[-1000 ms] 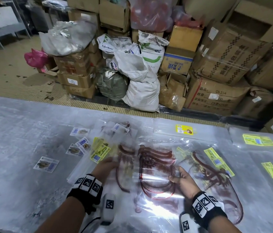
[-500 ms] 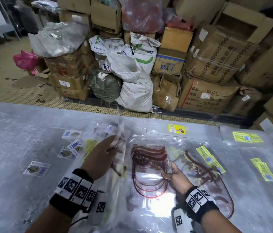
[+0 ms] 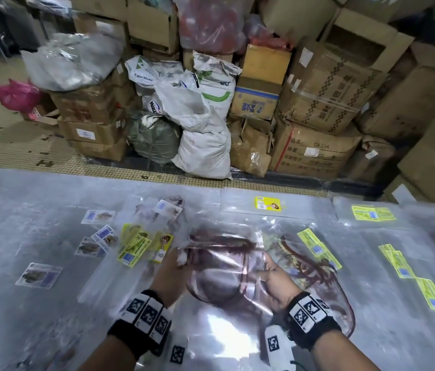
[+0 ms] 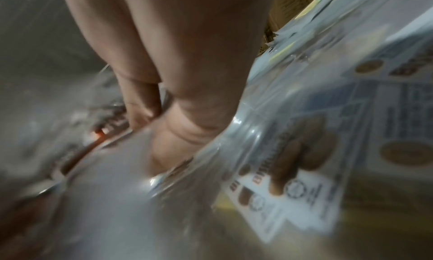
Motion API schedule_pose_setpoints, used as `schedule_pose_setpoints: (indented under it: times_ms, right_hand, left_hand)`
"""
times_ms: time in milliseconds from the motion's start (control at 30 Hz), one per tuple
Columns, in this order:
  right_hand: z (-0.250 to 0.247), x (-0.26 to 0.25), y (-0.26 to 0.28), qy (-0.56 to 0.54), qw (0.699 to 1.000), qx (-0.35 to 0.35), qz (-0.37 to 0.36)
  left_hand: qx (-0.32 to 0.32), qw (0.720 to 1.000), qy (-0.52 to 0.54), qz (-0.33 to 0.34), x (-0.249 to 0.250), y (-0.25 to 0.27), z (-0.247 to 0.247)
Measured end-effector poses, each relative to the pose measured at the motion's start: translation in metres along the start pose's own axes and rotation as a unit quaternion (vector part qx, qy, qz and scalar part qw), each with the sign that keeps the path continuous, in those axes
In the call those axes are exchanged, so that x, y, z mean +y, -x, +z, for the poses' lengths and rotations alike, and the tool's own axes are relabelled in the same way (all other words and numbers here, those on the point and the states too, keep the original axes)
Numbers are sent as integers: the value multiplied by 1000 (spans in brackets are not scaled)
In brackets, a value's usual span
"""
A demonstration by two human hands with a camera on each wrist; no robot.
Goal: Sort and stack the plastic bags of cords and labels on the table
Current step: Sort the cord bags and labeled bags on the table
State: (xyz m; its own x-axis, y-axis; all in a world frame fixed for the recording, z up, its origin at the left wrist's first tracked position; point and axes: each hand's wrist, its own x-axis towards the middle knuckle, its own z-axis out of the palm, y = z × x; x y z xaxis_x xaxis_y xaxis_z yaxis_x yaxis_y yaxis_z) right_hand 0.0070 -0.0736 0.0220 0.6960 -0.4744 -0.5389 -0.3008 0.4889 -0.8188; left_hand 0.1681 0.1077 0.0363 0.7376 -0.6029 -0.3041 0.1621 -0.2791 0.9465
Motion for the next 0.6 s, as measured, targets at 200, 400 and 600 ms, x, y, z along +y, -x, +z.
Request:
schedule_pose_setpoints:
  times_ms: [200, 400, 600]
  right_hand:
    - [13, -7, 25, -171, 981, -89, 14]
    - [6, -5, 19, -119, 991, 16, 55]
    - [-4, -1, 5, 19, 994, 68, 84]
  left_hand:
    - [14, 998, -64, -6, -31, -20, 5]
    - [20, 997, 21, -73, -30, -20, 15]
    - [-19, 990, -62, -122, -67, -32, 19]
